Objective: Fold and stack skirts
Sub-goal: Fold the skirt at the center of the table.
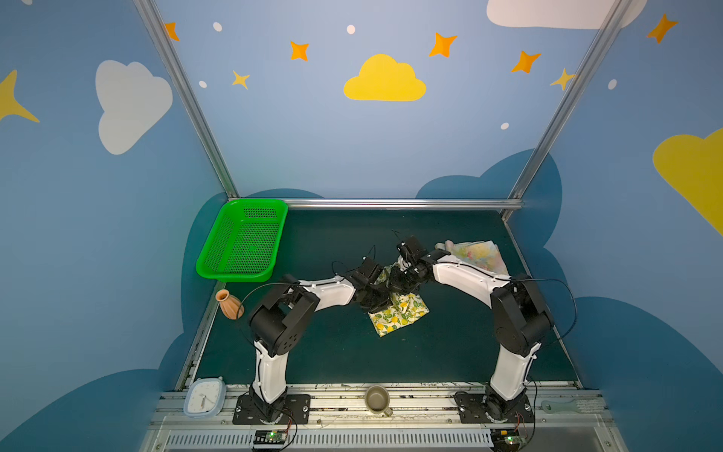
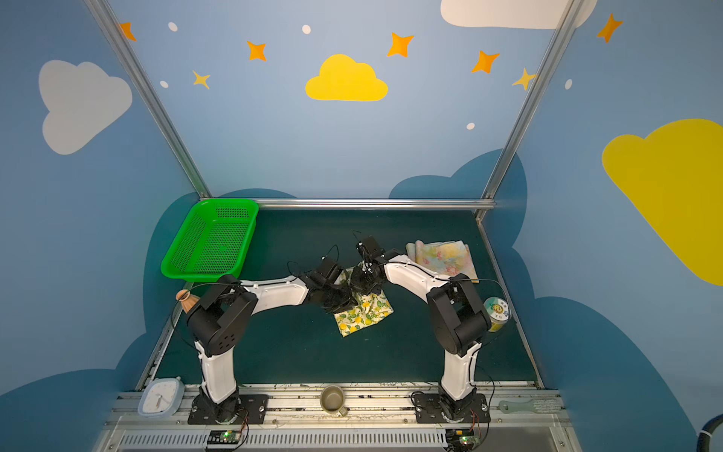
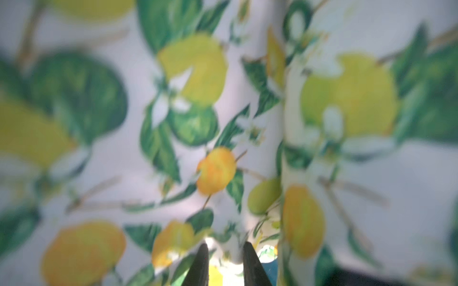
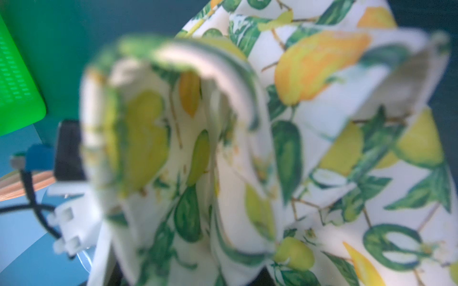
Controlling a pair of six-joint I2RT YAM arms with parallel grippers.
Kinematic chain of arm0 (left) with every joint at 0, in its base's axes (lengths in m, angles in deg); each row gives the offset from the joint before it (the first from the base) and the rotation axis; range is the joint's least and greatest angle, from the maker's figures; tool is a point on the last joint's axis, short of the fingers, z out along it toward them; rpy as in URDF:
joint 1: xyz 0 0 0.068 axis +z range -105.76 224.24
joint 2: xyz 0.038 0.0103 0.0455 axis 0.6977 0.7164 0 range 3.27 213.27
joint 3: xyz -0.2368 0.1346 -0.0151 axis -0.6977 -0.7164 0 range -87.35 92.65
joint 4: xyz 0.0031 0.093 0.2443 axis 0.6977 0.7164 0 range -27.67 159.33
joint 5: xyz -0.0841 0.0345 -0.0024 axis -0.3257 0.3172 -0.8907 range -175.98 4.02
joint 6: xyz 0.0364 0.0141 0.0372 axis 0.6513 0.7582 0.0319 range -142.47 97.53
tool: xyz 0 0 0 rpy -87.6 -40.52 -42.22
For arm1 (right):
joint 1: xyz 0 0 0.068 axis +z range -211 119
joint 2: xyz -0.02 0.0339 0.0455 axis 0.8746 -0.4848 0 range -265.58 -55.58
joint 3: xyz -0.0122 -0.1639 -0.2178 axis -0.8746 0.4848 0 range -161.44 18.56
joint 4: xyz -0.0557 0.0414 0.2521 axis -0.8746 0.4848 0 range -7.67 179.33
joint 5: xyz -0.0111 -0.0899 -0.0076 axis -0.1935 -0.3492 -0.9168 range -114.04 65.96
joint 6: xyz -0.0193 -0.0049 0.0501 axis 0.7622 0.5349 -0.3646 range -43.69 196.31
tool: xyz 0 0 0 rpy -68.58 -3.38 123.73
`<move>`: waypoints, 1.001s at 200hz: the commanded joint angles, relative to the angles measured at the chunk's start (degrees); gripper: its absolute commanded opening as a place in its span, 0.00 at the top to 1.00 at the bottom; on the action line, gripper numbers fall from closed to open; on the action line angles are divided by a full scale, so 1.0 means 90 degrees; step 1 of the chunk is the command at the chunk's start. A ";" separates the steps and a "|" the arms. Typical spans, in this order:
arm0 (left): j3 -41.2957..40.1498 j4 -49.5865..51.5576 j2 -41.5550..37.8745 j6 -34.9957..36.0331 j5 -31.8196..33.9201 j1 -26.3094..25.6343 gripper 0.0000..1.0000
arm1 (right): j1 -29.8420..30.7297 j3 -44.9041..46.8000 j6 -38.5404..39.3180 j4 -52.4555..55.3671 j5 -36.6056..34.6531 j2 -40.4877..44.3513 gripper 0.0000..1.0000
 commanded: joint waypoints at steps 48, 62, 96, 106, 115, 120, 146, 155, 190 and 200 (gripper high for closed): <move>-0.0452 0.0919 -0.0662 0.0536 0.0262 0.0635 0.73 | 0.0037 0.0014 -0.0032 -0.0173 0.0038 -0.0154 1.00; -0.0407 0.0971 -0.0600 0.0644 0.0260 0.0676 0.73 | 0.0047 -0.0004 -0.0024 -0.0166 0.0010 -0.0142 1.00; -0.0411 0.0787 -0.0317 0.0630 0.0193 0.0663 0.73 | 0.0146 -0.0200 0.0068 0.0066 -0.0198 -0.0096 1.00; -0.0439 0.0711 -0.0261 0.0604 0.0163 0.0646 0.74 | 0.0206 -0.0292 0.0119 0.0163 -0.0304 -0.0082 1.00; -0.0450 0.0688 -0.0219 0.0611 0.0158 0.0638 0.73 | 0.0267 -0.0392 0.0164 0.0284 -0.0412 -0.0074 1.00; -0.0454 0.0690 -0.0199 0.0617 0.0175 0.0628 0.74 | 0.0302 -0.0434 0.0188 0.0331 -0.0461 -0.0074 1.00; -0.0541 0.0664 -0.0159 0.0633 0.0231 0.0618 0.74 | 0.0482 -0.0649 0.0286 0.0517 -0.0672 -0.0081 1.00; -0.0571 0.0657 -0.0156 0.0633 0.0260 0.0617 0.74 | 0.0551 -0.0760 0.0328 0.0597 -0.0769 -0.0137 1.00; -0.0634 0.0624 -0.0166 0.0623 0.0255 0.0616 0.74 | 0.0651 -0.0945 0.0385 0.0652 -0.0784 -0.0462 1.00; -0.0653 0.0622 -0.0185 0.0623 0.0270 0.0617 0.74 | 0.0678 -0.0974 0.0405 0.0657 -0.0793 -0.0557 1.00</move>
